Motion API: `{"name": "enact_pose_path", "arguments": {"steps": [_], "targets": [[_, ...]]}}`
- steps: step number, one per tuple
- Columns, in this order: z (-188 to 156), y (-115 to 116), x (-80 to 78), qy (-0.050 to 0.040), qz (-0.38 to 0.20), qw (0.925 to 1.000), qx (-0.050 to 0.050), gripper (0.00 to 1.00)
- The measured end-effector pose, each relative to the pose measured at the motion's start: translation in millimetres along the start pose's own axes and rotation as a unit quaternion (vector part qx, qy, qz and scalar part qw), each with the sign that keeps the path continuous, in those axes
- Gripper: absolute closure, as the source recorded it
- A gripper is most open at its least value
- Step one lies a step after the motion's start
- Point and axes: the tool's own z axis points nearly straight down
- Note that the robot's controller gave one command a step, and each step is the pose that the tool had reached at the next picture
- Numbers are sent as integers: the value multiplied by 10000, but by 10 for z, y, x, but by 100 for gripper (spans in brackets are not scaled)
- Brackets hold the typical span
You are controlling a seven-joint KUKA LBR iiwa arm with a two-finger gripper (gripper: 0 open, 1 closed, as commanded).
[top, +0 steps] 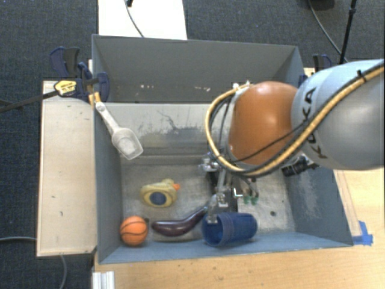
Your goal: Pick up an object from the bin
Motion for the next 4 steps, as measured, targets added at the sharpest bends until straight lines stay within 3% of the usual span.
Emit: {"name": "enact_pose_path", "arguments": {"steps": [1, 2, 3, 4], "targets": [[-4, -2, -4, -6, 12, 10000, -1, 0], [1063, -408, 75, -6, 256, 9997, -13, 100], [1063, -408, 75, -5, 264, 9997, -14, 100], [-929, -626, -10, 8, 128, 9999, 6, 100]]}}
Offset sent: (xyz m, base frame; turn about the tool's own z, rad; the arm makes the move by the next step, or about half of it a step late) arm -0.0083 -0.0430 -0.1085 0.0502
